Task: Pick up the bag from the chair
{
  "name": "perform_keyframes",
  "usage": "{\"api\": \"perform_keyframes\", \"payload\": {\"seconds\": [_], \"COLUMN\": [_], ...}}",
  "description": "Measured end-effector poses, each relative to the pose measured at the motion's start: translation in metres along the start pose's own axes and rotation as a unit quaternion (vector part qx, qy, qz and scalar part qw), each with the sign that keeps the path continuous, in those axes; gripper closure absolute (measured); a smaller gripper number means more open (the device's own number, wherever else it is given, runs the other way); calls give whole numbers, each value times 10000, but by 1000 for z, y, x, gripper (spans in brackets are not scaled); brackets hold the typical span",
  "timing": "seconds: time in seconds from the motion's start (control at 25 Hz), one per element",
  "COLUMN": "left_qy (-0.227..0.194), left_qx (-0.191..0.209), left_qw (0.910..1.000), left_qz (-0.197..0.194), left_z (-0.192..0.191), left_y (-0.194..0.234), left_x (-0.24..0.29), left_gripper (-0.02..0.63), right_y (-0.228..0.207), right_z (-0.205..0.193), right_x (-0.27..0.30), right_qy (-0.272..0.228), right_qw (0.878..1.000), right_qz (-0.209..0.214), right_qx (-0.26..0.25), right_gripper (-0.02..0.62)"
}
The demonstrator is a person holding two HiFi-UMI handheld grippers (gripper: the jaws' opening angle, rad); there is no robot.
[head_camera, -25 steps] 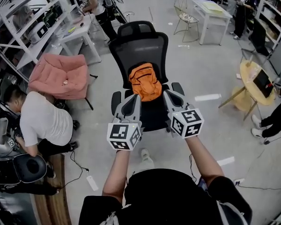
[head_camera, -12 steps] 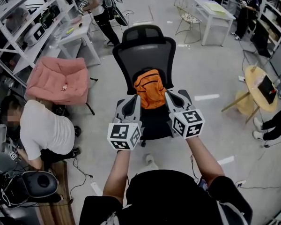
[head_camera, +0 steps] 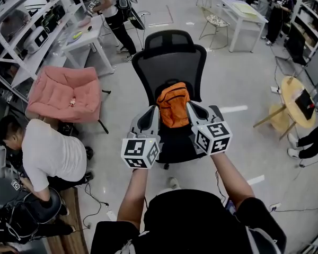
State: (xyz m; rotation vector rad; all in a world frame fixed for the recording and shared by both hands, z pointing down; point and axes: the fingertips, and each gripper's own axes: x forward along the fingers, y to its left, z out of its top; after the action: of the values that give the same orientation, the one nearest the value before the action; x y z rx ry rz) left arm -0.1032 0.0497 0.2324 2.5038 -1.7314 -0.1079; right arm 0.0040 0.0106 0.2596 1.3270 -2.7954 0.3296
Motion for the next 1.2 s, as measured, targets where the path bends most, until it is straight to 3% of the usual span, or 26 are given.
{"api": "perform_keyframes", "payload": {"seconds": [0.72, 1.2], "left_qy": [-1, 215], "left_qx": [-146, -255], "left_qw": [9999, 9994], "left_qz": [-56, -3], "left_z": [-11, -36], "left_y": [52, 73], "left_x": [3, 51], "left_gripper": [597, 597], "right_y": [20, -18], "right_z": [-13, -27], "right_x": [49, 90], "right_qy": [77, 227], "right_qw": [10000, 9995], "right_qz": [-29, -70], "right_qx": [-17, 221], "right_gripper": [594, 594]}}
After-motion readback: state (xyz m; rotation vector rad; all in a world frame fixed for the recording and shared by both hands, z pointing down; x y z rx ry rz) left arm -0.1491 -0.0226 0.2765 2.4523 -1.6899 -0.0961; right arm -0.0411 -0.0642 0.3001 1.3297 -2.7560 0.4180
